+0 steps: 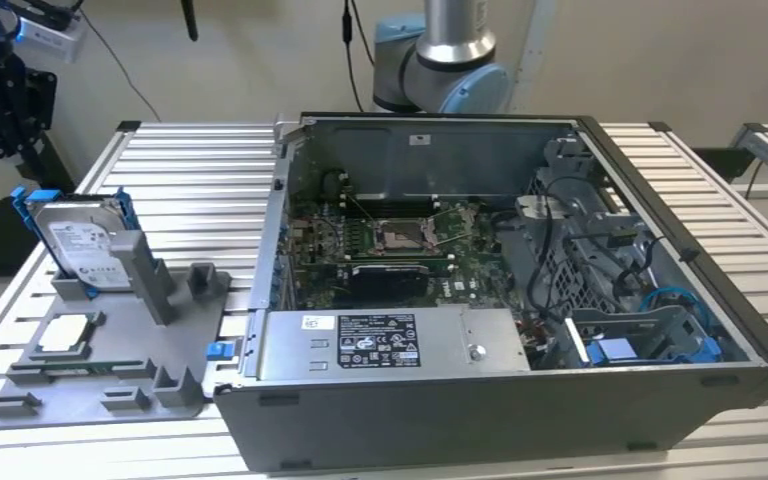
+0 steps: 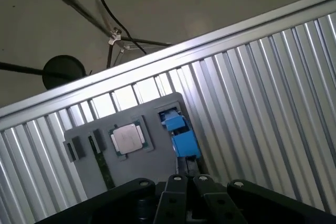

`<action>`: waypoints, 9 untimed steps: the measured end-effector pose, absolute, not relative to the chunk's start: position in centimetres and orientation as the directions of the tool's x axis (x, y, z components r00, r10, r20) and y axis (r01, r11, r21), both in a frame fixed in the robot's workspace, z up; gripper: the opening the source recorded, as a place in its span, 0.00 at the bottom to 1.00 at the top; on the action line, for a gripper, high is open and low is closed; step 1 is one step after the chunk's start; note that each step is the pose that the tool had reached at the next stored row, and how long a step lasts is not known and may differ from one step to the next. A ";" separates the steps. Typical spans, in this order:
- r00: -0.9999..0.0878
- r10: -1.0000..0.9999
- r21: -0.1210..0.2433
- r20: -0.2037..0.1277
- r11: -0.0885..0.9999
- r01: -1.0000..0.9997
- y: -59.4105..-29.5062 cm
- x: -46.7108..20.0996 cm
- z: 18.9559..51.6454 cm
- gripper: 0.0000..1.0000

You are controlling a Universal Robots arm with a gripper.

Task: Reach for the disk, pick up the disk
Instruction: 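Pick up the disk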

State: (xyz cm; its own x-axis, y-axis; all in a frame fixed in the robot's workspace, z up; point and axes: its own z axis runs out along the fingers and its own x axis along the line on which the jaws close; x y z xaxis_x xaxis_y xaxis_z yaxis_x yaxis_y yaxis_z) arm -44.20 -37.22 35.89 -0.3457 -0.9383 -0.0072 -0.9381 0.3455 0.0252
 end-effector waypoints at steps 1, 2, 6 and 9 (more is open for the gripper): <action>-0.340 -0.940 0.025 -0.007 0.340 -0.940 -37.0 -44.2 35.9 0.00; -0.335 -0.942 0.025 -0.007 0.335 -0.942 -36.8 -44.2 35.9 0.00; -0.315 -0.949 0.023 -0.009 0.315 -0.949 -36.8 -44.3 35.8 0.00; -0.311 -0.950 0.022 -0.011 0.311 -0.950 -37.1 -44.4 35.8 0.00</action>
State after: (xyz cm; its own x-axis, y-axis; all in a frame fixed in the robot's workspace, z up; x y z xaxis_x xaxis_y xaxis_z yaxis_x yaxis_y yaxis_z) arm -44.45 -37.08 35.81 -0.3114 -0.9502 -0.0111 -0.9501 0.3111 0.0217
